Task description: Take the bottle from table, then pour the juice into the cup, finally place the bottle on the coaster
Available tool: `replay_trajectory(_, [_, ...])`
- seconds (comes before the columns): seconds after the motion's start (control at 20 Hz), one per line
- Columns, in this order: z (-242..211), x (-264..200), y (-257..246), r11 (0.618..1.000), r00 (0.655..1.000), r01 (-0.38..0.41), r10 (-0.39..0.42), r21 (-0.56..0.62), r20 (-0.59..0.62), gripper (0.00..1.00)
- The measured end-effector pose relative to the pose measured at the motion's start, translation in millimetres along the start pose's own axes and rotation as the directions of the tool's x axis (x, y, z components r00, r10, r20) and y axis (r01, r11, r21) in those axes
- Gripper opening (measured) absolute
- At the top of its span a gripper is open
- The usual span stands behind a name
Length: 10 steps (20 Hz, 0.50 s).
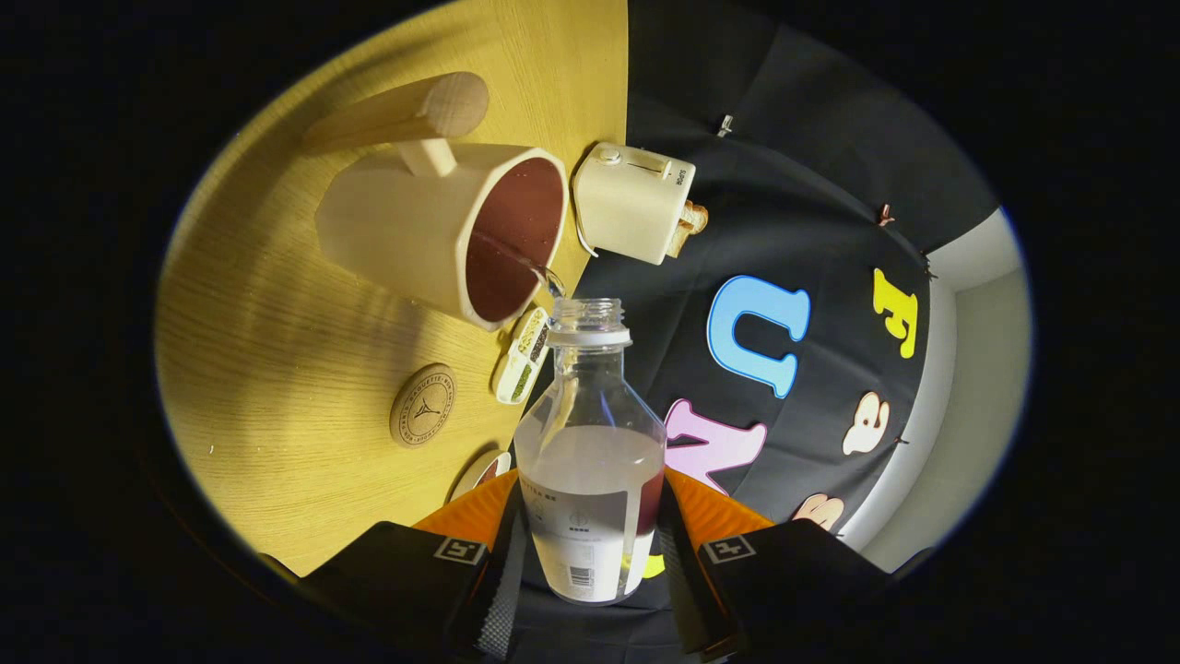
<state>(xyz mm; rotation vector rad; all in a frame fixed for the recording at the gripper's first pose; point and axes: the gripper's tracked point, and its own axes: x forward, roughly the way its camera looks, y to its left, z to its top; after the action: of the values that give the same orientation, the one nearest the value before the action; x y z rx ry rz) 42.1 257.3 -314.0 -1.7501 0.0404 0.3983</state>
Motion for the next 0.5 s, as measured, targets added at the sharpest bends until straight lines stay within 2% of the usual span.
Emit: replay_trajectory(0.5, [1.7, -0.3, -5.5, 0.999, 1.000, 0.001, -0.001, -0.037, 0.012, 0.70])
